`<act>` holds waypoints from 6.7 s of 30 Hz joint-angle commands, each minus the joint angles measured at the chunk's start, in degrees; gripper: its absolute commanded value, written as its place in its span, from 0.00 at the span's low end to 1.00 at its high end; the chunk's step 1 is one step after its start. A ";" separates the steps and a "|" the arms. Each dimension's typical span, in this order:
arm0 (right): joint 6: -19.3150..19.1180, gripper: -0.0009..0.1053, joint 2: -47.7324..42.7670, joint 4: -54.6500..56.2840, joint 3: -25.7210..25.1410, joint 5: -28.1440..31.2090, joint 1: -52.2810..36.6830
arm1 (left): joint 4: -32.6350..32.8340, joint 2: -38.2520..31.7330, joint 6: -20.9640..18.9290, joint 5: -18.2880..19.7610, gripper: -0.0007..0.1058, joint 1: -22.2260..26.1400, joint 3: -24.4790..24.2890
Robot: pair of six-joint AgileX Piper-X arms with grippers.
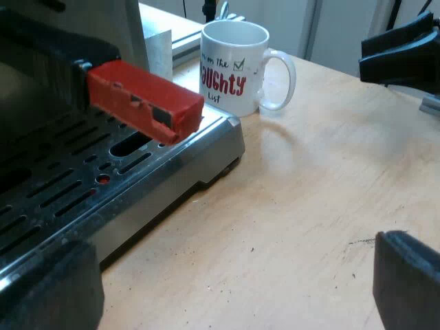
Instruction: Place mug into machine
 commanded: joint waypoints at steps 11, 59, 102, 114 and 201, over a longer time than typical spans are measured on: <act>-0.49 0.61 18.55 -22.26 4.44 2.68 0.06 | -1.55 -0.05 0.26 0.61 0.77 -0.25 -0.35; 8.09 0.01 63.95 -44.90 -13.45 1.65 0.06 | -1.55 -0.05 -0.02 0.61 0.77 -0.25 -0.35; 8.52 0.01 28.70 -10.50 -18.07 26.18 51.38 | -1.58 -0.05 0.11 -16.43 0.77 -0.25 0.80; 8.52 0.01 49.87 -26.68 -24.13 28.42 51.37 | -1.58 -0.05 0.11 -16.78 0.77 -0.25 0.80; 12.11 0.44 88.62 -48.68 -44.51 32.91 48.54 | -1.58 -0.05 0.00 -16.15 0.77 -0.25 0.80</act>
